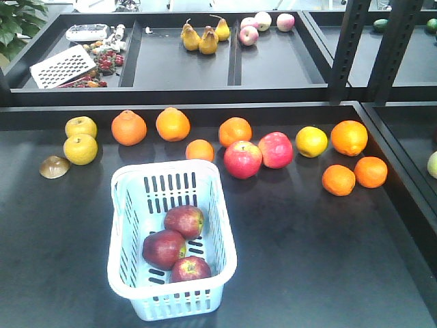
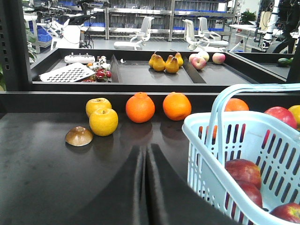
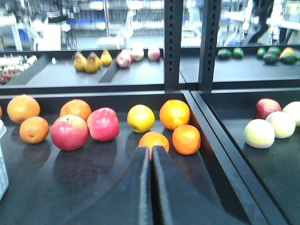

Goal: Pick three apples into basket with both arms

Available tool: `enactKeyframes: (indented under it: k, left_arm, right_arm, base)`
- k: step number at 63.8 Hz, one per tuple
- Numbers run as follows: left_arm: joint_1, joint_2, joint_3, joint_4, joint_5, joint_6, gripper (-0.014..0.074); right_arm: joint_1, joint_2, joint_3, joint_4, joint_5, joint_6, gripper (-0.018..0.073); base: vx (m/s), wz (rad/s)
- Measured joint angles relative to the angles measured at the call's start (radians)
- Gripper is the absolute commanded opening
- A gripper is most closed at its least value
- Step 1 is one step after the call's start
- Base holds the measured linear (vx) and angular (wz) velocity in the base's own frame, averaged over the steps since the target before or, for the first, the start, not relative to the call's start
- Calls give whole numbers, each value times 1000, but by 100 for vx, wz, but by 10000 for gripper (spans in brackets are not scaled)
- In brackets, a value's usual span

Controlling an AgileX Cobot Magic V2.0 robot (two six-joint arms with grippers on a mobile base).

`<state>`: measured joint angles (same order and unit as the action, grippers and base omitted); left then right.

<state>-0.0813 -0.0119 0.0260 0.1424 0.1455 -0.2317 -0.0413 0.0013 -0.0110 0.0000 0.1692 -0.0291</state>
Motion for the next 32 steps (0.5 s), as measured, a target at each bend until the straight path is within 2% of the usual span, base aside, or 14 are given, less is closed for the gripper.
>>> enactKeyframes:
  k: [32]
  left_arm:
    - [0, 0, 1, 0, -3, 0, -6]
  right_arm:
    - [0, -13, 40, 0, -29, 22, -8]
  base:
    - [0, 0]
